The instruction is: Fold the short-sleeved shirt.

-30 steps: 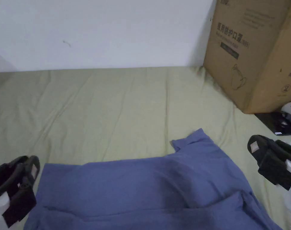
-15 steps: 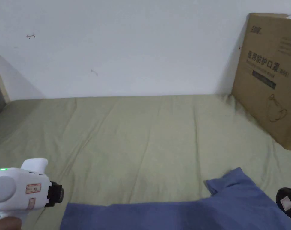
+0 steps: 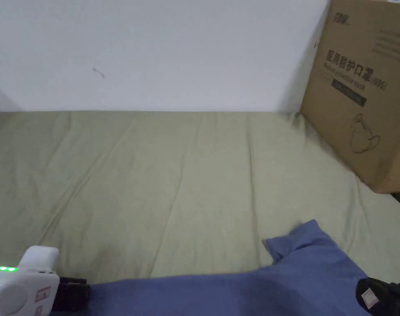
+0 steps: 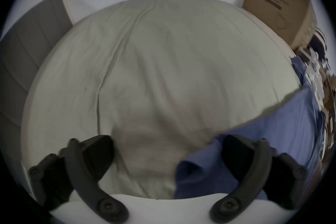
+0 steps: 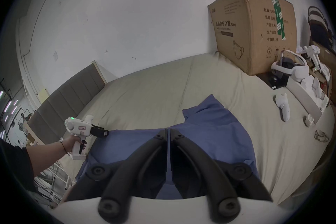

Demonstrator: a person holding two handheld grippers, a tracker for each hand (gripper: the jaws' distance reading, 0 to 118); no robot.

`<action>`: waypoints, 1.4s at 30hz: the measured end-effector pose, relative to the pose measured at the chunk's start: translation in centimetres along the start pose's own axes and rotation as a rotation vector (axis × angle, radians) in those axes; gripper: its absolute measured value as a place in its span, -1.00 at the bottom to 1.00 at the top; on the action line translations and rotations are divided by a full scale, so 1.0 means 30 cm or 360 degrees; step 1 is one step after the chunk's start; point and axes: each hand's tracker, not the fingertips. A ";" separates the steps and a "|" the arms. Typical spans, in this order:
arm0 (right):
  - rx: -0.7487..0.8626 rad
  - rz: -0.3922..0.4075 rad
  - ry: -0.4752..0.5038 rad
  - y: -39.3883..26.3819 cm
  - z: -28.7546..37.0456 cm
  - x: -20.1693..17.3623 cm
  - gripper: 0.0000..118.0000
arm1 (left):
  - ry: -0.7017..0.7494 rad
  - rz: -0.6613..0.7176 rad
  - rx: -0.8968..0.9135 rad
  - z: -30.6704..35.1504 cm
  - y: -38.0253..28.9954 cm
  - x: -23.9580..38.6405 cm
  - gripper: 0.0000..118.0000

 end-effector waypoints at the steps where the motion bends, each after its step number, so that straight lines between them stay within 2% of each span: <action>1: -0.0004 -0.0004 -0.0002 0.004 -0.010 0.011 -0.94 | 0.0011 -0.0028 0.0041 -0.005 0.002 -0.006 0.87; 3: -0.0012 -0.0014 -0.0011 0.019 -0.043 0.035 -0.94 | 0.0024 -0.0092 0.0113 0.046 -0.014 0.027 0.31; 4: -0.0016 -0.0019 -0.0014 0.038 -0.072 0.062 -0.94 | 0.0001 -0.0122 0.0130 0.070 -0.022 0.043 -0.12; 5: -0.0019 -0.0025 -0.0024 0.059 -0.103 0.088 -0.94 | 0.0004 -0.0129 0.0129 0.077 -0.024 0.054 -0.77; 6: -0.0022 -0.0036 -0.0041 0.080 -0.136 0.113 -0.94 | -0.0028 -0.0127 0.0139 0.090 -0.024 0.059 -0.96; 8: -0.0108 -0.0106 -0.0077 0.149 -0.254 0.201 -0.94 | -0.0013 -0.0074 0.0182 0.124 -0.015 0.060 -0.96; 11: -0.0296 -0.0158 -0.0187 0.243 -0.464 0.329 -0.89 | -0.0131 0.0050 0.0266 0.181 0.025 0.023 -0.96; 12: -0.0405 -0.0149 -0.0209 0.267 -0.534 0.364 -0.62 | -0.0144 0.0066 0.0289 0.209 0.029 0.020 -0.96; 13: -0.0578 -0.0141 -0.0188 0.293 -0.617 0.403 -0.02 | -0.0137 0.0071 0.0315 0.247 0.039 0.026 -0.96; 14: -0.0625 -0.0176 -0.0225 0.299 -0.687 0.441 0.73 | -0.0141 0.0076 0.0325 0.275 0.039 0.027 -0.96; 15: -0.0711 -0.0157 -0.0299 0.302 -0.749 0.466 0.94 | -0.0152 0.0075 0.0333 0.301 0.037 0.028 -0.96; 17: -0.0726 -0.0137 -0.0454 0.305 -0.835 0.506 0.95 | -0.0159 0.0051 0.0356 0.349 0.035 0.046 -0.96; 18: -0.0806 -0.0158 -0.0460 0.294 -0.873 0.509 0.95 | -0.0162 0.0040 0.0359 0.364 0.035 0.049 -0.96; 20: -0.0983 -0.0196 -0.0453 0.271 -0.950 0.539 0.91 | -0.0160 0.0016 0.0351 0.384 0.038 0.050 -0.96; 21: -0.1058 -0.0181 -0.0471 0.257 -0.972 0.543 0.80 | -0.0155 0.0009 0.0347 0.388 0.043 0.047 -0.96; 22: -0.1107 -0.0138 -0.0482 0.236 -0.974 0.522 0.68 | -0.0153 0.0004 0.0339 0.390 0.046 0.045 -0.96; 23: -0.1101 -0.0031 -0.0517 0.231 -0.966 0.500 0.50 | -0.0145 0.0002 0.0334 0.390 0.046 0.044 -0.96; 24: -0.1048 0.0097 -0.0555 0.234 -0.945 0.478 0.17 | -0.0139 0.0002 0.0328 0.389 0.046 0.042 -0.96; 25: -0.0989 0.0151 -0.0475 0.244 -0.920 0.464 -0.33 | -0.0130 0.0005 0.0319 0.375 0.042 0.031 -0.96; 26: -0.0964 0.0170 -0.0400 0.239 -0.872 0.429 -0.97 | -0.0121 0.0014 0.0306 0.366 0.040 0.023 -0.96; 29: -0.0959 0.0073 -0.0308 0.242 -0.802 0.416 -0.97 | -0.0040 0.0055 0.0293 0.344 0.014 0.021 -0.96; 30: -0.0925 0.0063 -0.0282 0.248 -0.804 0.447 -0.97 | -0.0025 0.0078 0.0287 0.335 0.005 0.019 -0.96; 32: -0.0693 0.0074 -0.0336 0.281 -0.725 0.426 -0.97 | -0.0046 0.0130 0.0310 0.331 -0.003 0.007 -0.96; 34: -0.0496 -0.0021 -0.0276 0.327 -0.654 0.431 -0.97 | -0.0051 0.0146 0.0347 0.373 0.015 0.068 -0.96; 35: -0.0423 -0.0038 -0.0295 0.351 -0.620 0.423 -0.97 | -0.0029 0.0141 0.0381 0.386 0.031 0.074 -0.96; 38: -0.0263 -0.0068 -0.0315 0.418 -0.541 0.407 -0.97 | 0.0042 0.0135 0.0520 0.409 0.089 0.049 -0.96; 42: -0.0085 -0.0097 -0.0304 0.488 -0.426 0.382 -0.97 | 0.0013 0.0154 0.0613 0.462 0.158 0.040 -0.96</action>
